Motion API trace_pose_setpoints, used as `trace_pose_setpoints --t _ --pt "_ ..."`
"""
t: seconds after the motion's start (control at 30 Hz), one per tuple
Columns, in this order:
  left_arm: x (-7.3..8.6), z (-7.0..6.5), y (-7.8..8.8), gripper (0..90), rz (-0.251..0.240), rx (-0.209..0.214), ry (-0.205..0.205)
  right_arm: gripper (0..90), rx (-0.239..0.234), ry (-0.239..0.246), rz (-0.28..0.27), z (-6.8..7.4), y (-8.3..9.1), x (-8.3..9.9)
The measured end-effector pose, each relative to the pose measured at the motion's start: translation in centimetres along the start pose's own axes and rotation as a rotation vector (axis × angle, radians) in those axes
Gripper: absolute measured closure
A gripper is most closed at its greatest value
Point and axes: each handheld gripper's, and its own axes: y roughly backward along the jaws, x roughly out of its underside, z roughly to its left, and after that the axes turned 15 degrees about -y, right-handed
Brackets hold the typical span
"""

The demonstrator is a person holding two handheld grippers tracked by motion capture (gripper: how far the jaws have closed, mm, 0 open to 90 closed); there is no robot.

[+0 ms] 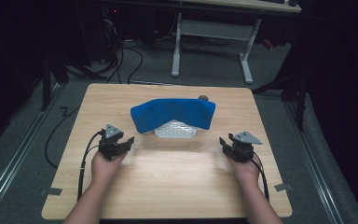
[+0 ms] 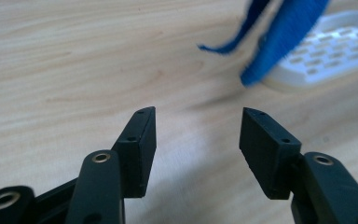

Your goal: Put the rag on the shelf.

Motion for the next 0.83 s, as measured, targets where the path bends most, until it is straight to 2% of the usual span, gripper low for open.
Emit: trace_pose_setpoints --t 0.07,0.17,0.23,0.3,0.33,0.5,0.57,0.63,0.7,0.83 --pt "0.4 -0.6 0.4 45.9 0.017 0.002 -0.023 50.2 -0.005 0.0 -0.001 0.1 0.6 0.5" --pt "1.2 -1.5 1.2 45.5 0.014 0.017 -0.04 49.2 -0.02 -0.003 -0.007 0.2 1.8 1.2" --pt "1.9 -2.3 1.8 45.0 0.01 0.039 -0.039 48.1 -0.035 -0.015 -0.015 0.2 2.7 1.8" --pt "2.5 -3.2 2.3 45.1 0.022 0.064 -0.04 47.4 -0.035 0.0 -0.004 0.2 3.5 2.3" --pt "2.5 -3.7 2.7 44.8 0.03 0.063 -0.058 47.3 -0.031 0.004 -0.006 0.3 3.9 2.6" --pt "3.3 -6.0 5.4 43.8 0.006 0.098 -0.08 46.7 -0.053 0.0 0.013 0.4 6.0 4.1" --pt "3.5 -6.3 6.2 43.8 -0.001 0.096 -0.075 46.8 -0.062 -0.001 0.02 0.6 6.5 4.5" --pt "3.6 -6.0 6.7 43.8 -0.016 0.096 -0.055 47.0 -0.069 0.018 0.02 0.9 6.9 4.8" --pt "3.8 -5.6 6.6 43.8 -0.019 0.086 -0.037 46.7 -0.066 0.027 0.014 1.0 6.8 4.8" --pt "4.2 -4.8 6.2 43.7 0.0 0.08 -0.002 45.5 -0.063 0.005 0.026 0.8 6.4 4.8"
